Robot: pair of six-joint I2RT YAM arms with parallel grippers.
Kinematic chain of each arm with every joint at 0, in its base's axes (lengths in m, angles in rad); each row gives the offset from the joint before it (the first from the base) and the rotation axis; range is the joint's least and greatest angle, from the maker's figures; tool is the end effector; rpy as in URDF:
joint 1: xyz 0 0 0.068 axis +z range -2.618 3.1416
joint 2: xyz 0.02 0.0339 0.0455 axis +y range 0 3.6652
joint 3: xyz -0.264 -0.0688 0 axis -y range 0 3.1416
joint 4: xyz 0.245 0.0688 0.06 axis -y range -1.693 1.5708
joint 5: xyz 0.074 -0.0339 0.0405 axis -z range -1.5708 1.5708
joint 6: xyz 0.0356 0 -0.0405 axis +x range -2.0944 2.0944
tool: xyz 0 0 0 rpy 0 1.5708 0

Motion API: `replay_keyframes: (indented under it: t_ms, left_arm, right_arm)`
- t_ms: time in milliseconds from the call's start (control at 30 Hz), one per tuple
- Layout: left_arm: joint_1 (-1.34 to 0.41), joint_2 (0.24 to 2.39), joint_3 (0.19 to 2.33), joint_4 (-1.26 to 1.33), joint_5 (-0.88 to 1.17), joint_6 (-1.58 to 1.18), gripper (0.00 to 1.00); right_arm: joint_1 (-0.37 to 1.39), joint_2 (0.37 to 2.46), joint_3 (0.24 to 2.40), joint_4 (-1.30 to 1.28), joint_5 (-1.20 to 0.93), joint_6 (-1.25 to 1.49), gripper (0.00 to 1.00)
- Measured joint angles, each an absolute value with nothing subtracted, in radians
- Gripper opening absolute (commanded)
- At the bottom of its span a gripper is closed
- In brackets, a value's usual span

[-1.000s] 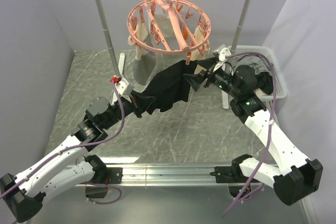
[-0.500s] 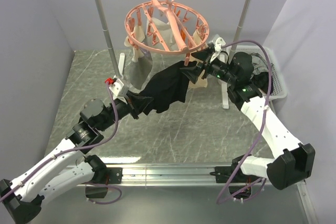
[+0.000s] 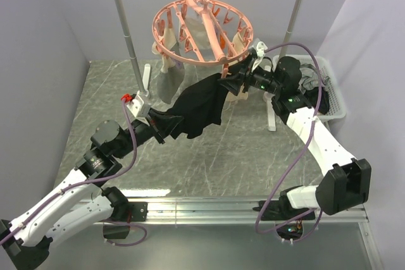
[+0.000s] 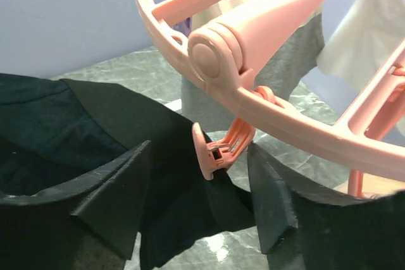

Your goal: Remove the underwear clipped to the hanger

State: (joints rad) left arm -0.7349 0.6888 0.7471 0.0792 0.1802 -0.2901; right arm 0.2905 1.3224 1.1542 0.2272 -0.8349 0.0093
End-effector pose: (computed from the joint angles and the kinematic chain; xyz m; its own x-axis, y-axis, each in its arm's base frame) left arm 0.1183 -0.1156 0.3704 -0.1289 -0.2628 -0.9562 0.7874 0.5590 -0.2598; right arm 0.2841 0.1125 0.3933 0.0481 0.0209 -0.9986 -0.9017 0.4310 -0.0344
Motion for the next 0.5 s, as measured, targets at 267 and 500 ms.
replay_keyframes:
  t_ms: [267,500]
  left_arm:
    - [-0.735,0.689,0.749,0.078,0.187,-0.29,0.02]
    - [-0.735,0.689,0.749,0.077,0.187,-0.292,0.02]
  right_arm:
    - [0.28,1.347,1.173,0.296,-0.878,0.082,0.37]
    - [0.274,1.382,1.185,0.353,-0.895,0.156,0.0]
